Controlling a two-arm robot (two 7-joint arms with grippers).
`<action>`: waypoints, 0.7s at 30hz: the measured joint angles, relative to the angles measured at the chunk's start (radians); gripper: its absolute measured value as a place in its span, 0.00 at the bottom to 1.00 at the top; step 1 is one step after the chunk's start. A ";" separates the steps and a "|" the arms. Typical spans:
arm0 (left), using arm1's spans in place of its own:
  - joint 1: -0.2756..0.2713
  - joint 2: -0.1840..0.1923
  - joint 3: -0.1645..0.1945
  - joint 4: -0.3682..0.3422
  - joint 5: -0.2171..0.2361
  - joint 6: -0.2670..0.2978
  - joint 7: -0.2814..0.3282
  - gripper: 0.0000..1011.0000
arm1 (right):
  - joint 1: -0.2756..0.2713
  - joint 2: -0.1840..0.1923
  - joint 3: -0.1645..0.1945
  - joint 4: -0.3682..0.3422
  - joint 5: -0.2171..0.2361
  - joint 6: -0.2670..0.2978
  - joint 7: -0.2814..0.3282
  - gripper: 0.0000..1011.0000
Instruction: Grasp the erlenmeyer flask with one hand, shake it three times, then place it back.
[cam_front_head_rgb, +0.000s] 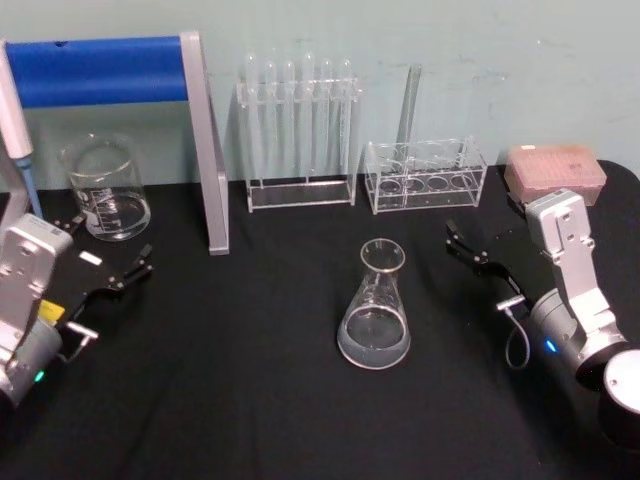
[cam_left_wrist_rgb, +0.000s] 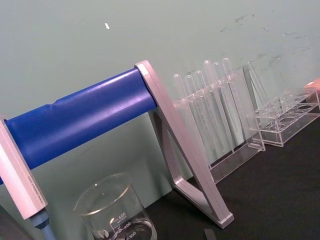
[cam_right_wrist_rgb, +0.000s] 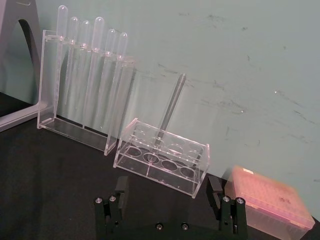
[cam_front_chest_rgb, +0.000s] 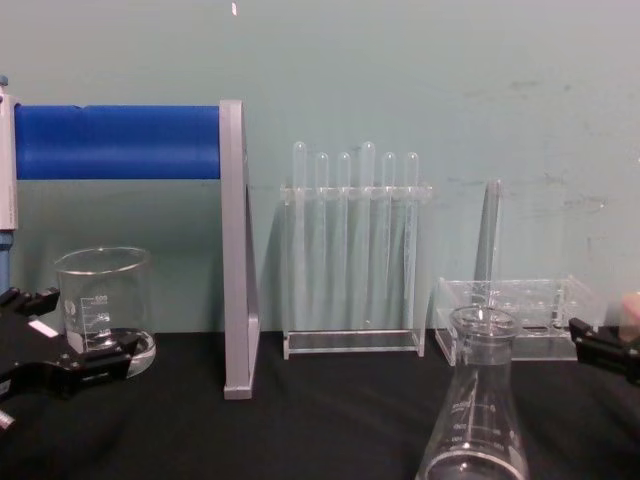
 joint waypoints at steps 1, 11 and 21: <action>0.000 0.000 0.000 0.000 0.000 0.000 0.000 0.99 | 0.000 0.000 0.000 0.000 0.000 0.000 0.000 0.99; 0.000 0.000 0.000 0.000 0.000 0.000 0.000 0.99 | 0.000 0.000 0.000 0.000 0.001 0.000 0.000 0.99; 0.000 0.000 0.000 0.000 0.000 0.000 0.000 0.99 | 0.000 0.000 0.000 0.000 0.001 0.001 0.000 0.99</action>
